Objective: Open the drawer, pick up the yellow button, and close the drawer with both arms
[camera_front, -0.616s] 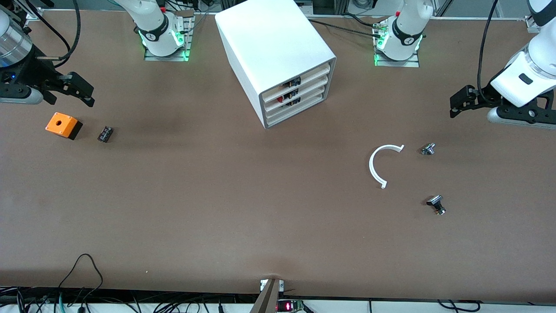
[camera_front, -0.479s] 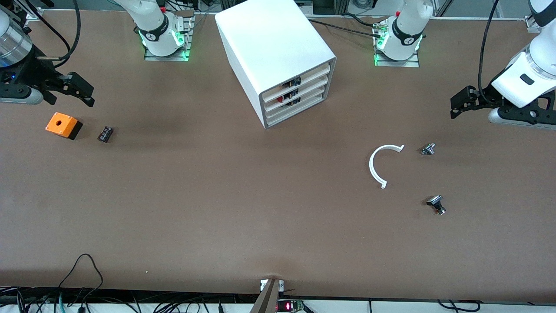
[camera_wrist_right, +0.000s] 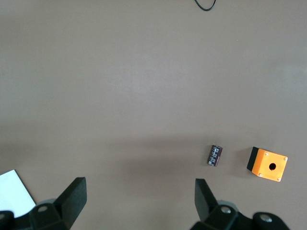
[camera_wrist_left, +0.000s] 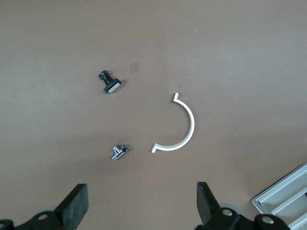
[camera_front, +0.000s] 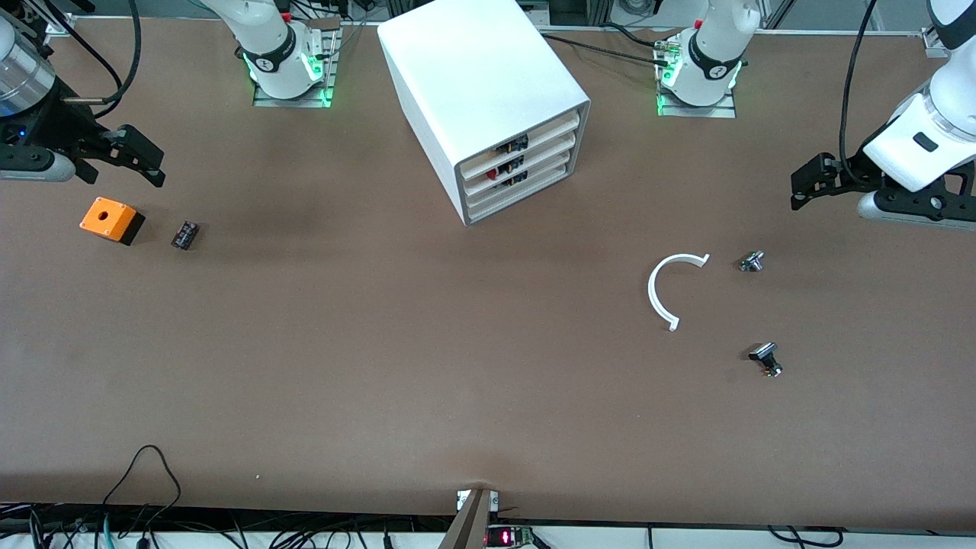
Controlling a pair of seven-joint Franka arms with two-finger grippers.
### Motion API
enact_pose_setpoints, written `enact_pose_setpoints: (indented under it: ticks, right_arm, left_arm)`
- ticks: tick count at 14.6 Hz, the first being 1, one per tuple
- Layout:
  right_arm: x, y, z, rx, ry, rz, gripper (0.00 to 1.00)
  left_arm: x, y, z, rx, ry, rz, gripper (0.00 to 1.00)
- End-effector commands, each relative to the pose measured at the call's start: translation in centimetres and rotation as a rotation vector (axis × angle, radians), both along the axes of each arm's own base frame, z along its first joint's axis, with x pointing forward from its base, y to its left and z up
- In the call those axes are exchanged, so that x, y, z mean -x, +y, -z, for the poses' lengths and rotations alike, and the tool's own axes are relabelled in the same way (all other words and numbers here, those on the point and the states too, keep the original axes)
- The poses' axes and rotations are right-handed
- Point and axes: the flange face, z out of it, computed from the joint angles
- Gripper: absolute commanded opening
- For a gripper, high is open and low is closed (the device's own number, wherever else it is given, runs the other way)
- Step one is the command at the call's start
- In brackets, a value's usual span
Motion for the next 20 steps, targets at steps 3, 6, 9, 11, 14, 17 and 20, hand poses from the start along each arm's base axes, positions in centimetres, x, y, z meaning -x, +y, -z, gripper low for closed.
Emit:
enact_pose_setpoints:
  ticks: [3, 6, 9, 11, 14, 17, 20]
  right_arm:
    - [-0.9, 0.6, 1.6, -0.012, 0.047, -0.037, 1.00]
    - [-1.8, 1.1, 4.3, -0.007, 0.115, -0.094, 1.00]
    - [-2.8, 1.6, 5.9, -0.007, 0.131, -0.101, 1.00]
    - [-3.6, 2.2, 7.6, -0.008, 0.140, -0.099, 1.00]
    - [-5.3, 2.8, 11.3, -0.049, 0.173, -0.090, 1.00]
    - [-6.2, 3.7, 13.7, -0.072, 0.189, -0.092, 1.00]
    - [-7.0, 4.9, 15.4, -0.084, 0.175, -0.102, 1.00]
  left_arm:
    - [-0.4, 0.2, -0.5, -0.017, 0.004, -0.003, 0.99]
    - [-0.3, 0.3, -0.2, -0.010, 0.019, -0.005, 0.99]
    - [0.4, -0.6, 0.3, -0.015, 0.081, 0.013, 0.99]
    - [0.7, -1.0, 1.5, 0.001, 0.149, 0.030, 0.99]
    - [1.3, -3.9, 4.0, 0.195, 0.293, 0.055, 0.99]
    - [1.3, -7.4, 7.7, 0.405, 0.439, 0.135, 0.99]
    - [0.4, -9.5, 10.6, 0.598, 0.513, 0.144, 0.99]
